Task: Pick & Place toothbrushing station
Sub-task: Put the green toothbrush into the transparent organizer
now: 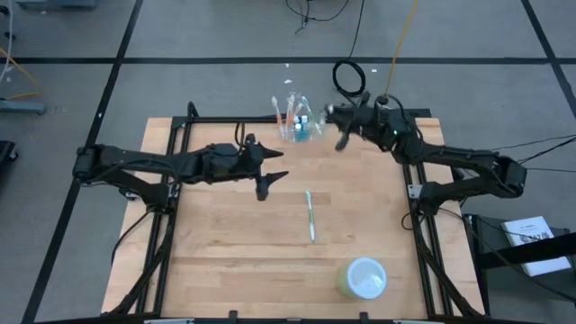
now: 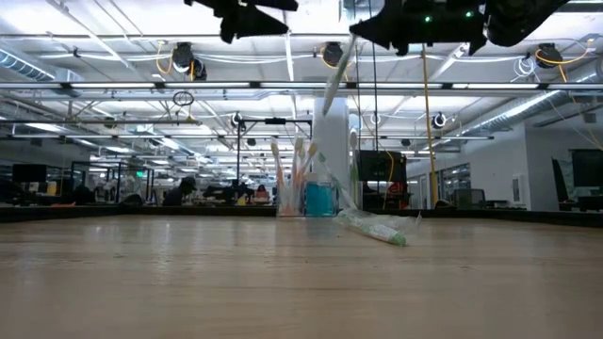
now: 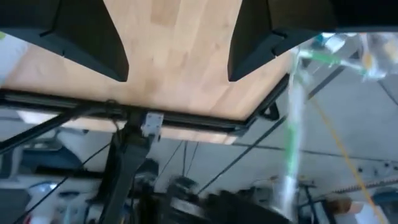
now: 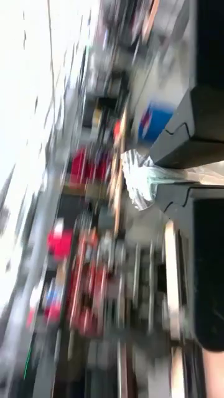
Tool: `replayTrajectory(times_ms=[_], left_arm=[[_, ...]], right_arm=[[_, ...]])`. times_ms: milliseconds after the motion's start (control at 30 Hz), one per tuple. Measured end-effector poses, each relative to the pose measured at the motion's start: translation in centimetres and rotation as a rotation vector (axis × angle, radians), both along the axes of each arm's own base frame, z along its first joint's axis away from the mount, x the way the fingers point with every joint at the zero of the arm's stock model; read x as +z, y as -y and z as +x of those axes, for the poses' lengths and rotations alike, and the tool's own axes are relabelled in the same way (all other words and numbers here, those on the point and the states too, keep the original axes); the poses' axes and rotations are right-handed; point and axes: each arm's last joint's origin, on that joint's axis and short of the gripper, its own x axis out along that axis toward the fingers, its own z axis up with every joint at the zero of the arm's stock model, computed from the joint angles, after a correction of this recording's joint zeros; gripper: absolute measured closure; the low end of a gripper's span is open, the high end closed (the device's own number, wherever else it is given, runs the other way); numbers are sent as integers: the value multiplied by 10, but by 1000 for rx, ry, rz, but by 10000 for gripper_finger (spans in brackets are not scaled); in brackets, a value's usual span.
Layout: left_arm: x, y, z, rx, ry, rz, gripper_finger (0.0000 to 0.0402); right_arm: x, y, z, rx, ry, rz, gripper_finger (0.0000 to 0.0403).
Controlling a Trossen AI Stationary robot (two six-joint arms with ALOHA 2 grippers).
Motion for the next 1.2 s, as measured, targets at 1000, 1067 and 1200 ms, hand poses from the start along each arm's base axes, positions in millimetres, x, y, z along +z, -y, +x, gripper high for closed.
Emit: replayTrajectory(times_ms=[1000, 1067, 1200], left_arm=[[-23, 1, 2, 76, -170, -13, 119], [-23, 1, 2, 88, -171, -9, 119], [-24, 0, 1, 131, -189, -8, 119]], right_arm=[[-79, 102, 40, -380, -383, 334, 380], [-80, 102, 40, -380, -396, 340, 380], [-82, 101, 40, -353, -415, 352, 379]])
